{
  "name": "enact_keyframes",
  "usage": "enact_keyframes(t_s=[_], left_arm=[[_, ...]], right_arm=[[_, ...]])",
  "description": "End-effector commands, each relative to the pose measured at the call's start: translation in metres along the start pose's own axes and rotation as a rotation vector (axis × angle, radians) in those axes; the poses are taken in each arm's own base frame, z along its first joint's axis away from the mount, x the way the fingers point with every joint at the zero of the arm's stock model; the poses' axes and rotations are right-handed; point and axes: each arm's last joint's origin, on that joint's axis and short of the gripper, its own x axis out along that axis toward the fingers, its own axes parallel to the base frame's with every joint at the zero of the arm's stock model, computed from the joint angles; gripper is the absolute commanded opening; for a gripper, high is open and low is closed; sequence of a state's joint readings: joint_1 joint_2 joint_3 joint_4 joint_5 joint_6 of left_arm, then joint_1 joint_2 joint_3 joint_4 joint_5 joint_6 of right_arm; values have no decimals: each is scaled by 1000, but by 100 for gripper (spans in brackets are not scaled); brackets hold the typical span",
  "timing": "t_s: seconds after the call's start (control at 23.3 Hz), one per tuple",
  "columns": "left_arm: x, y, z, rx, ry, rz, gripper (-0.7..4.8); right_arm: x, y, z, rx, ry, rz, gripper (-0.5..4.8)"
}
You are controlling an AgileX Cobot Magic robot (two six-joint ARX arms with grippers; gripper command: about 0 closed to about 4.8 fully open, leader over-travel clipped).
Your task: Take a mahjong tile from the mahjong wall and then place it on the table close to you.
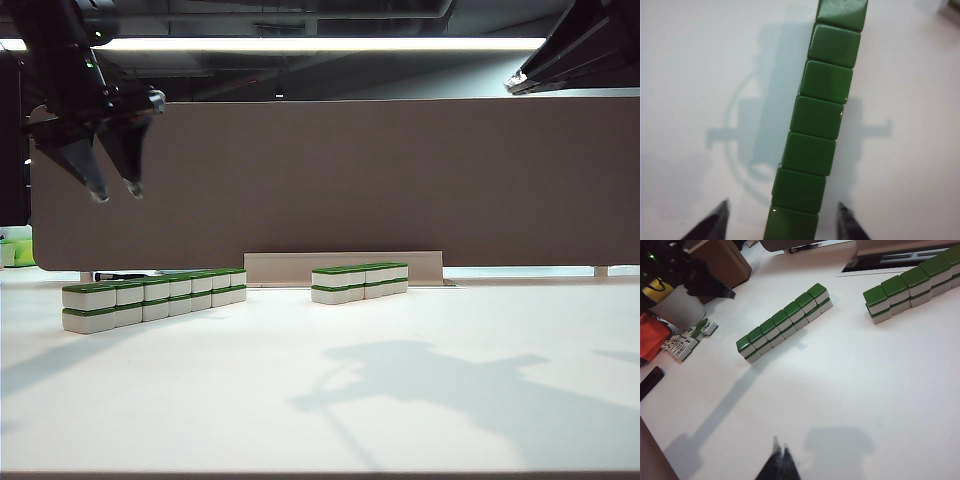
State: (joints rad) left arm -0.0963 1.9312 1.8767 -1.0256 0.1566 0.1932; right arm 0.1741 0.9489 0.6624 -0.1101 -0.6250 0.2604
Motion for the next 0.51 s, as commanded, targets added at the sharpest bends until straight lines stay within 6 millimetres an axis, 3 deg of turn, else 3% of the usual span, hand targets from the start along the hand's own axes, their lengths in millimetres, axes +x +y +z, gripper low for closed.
enact_keyframes(t_s=[0.04,0.17,0.3,0.51], left_arm=[[0,0,2,47,9,42,252],[1,-1,-1,64,49,35,261],[2,-2,-7,121,111,19,306],[12,-1,-12,117,187,-3,311]], right_arm=[[-1,2,3,-11,-13,12,-1],[-1,2,3,-11,-13,12,-1],[-1,2,3,-11,-13,11,-1],[-1,2,3,-11,-13,12,-1]])
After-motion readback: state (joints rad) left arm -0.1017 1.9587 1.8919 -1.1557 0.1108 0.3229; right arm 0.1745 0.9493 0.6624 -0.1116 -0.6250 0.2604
